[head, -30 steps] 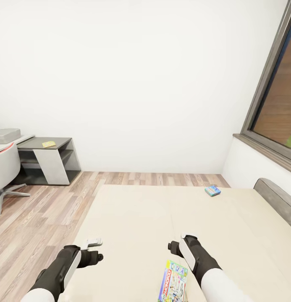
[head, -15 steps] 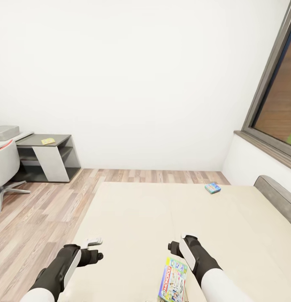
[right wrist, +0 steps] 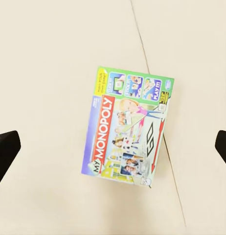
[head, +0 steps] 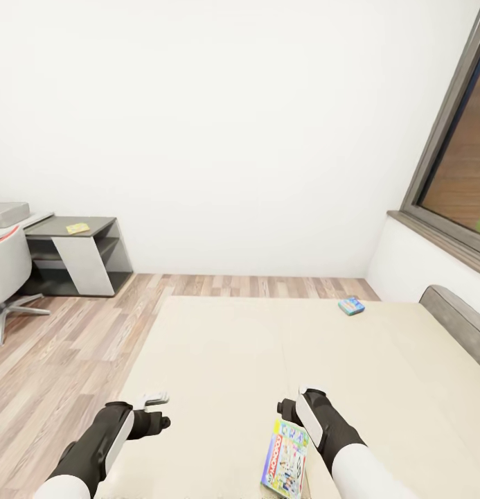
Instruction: Put all the toys in the child's room - the three board games (two on the bed and one on the table), the two jigsaw puzzles on the table, and the tennis ball on the table - inside the toy box on the table in the child's room.
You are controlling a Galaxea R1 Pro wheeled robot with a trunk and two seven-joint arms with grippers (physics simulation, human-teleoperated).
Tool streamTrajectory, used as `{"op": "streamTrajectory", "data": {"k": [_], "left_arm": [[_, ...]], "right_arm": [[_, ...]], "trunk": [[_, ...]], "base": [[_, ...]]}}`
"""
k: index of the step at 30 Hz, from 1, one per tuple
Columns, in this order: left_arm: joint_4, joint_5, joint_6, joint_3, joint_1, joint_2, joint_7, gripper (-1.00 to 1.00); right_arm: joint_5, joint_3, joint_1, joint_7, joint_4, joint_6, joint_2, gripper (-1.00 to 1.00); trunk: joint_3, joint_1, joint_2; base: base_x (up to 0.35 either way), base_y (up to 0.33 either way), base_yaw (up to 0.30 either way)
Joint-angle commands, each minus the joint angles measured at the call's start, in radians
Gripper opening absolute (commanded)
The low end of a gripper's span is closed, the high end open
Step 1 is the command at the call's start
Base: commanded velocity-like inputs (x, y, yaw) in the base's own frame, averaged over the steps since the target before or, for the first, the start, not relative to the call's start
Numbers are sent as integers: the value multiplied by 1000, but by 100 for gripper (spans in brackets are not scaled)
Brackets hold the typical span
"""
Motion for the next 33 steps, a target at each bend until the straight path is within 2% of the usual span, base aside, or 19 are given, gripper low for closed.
{"op": "streamTrajectory", "data": {"k": [1, 7, 11, 12, 14, 20, 27, 33], "left_arm": [[-2, 3, 8, 2, -1, 0, -3, 100], [-17, 4, 60, 2, -1, 2, -45, 100], [-43, 3, 98, 1, -1, 3, -112, 100], [-54, 1, 114, 2, -1, 4, -149, 100], [-61, 0, 127, 2, -1, 6, -184, 100], [-71, 1, 146, 2, -1, 31, -254, 100], [-74, 2, 151, 2, -1, 44, -272, 100], [-77, 3, 174, 1, -1, 45, -275, 100]], "right_arm": [[-10, -3, -1, -8, -2, 2, 1, 100], [-9, -1, -1, -8, -2, 2, 1, 100], [-9, 0, -1, -8, -2, 2, 1, 100], [-9, 1, -1, -8, -2, 2, 1, 100], [-9, 2, -1, -8, -2, 2, 1, 100], [-9, 2, -1, -8, -1, 2, 1, 100], [-9, 2, -1, -7, -3, 2, 1, 100], [-9, -4, -1, -7, -4, 2, 1, 100]], "trunk": [[-4, 1, -2], [-14, 1, -2], [-20, 1, -2], [-22, 1, -2], [-25, 1, -2], [-35, 1, -2], [-47, 1, -2], [-57, 1, -2]], "base": [[0, 0, 0], [0, 0, 0], [0, 0, 0], [0, 0, 0], [0, 0, 0], [0, 0, 0], [0, 0, 0], [0, 0, 0]]}}
